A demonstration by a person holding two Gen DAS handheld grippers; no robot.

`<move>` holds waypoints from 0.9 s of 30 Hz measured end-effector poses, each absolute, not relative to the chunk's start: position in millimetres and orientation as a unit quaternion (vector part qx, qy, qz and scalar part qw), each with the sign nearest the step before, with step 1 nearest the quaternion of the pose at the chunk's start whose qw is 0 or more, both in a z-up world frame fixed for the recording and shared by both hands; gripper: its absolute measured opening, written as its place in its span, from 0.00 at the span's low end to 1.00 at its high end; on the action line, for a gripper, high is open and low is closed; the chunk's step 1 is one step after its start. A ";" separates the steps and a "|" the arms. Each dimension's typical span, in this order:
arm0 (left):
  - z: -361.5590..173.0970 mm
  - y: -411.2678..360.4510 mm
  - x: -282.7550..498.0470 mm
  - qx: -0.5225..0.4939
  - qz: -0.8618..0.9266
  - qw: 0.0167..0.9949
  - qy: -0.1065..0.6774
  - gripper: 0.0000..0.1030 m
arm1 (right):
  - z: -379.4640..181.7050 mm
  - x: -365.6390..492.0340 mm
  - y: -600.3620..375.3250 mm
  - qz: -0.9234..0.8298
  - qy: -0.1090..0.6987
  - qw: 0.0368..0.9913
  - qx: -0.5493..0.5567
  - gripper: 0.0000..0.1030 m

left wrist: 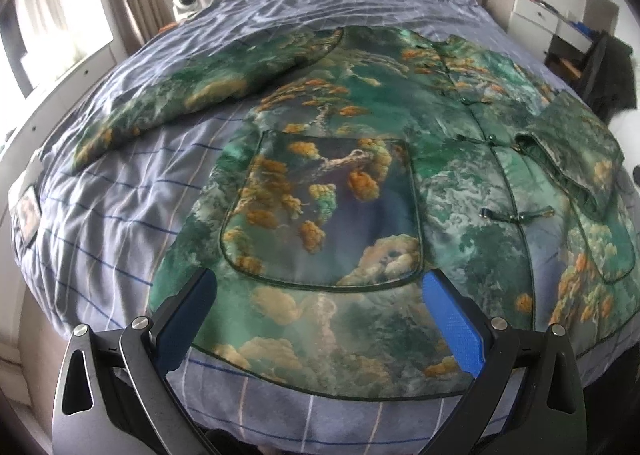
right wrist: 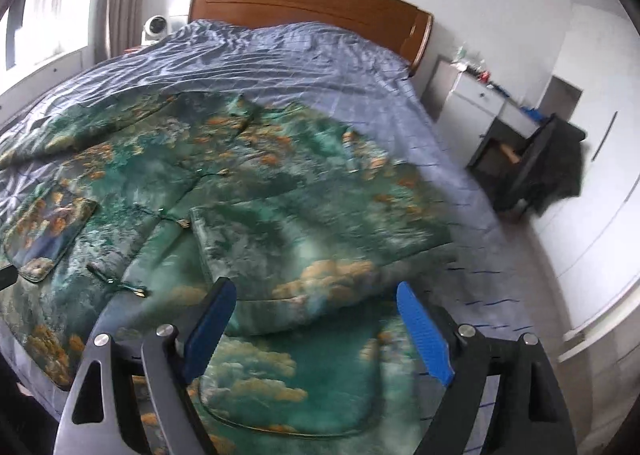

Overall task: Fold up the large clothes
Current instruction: 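Open the right tool and withdraw it from the folded sleeve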

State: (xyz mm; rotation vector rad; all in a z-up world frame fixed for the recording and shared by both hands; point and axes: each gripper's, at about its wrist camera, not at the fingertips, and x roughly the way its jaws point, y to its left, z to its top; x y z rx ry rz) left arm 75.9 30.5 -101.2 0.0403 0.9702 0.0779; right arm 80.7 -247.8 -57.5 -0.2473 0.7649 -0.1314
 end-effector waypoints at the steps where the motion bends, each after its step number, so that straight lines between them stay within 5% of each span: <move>1: -101.2 29.0 75.5 0.023 0.037 0.884 0.466 0.99 | -54.7 79.3 -254.1 -0.068 0.371 0.918 -0.122 0.82; 27: -93.5 0.4 82.6 0.006 -0.037 0.880 0.473 0.99 | -29.3 60.3 -310.0 -0.145 0.363 0.915 -0.104 0.82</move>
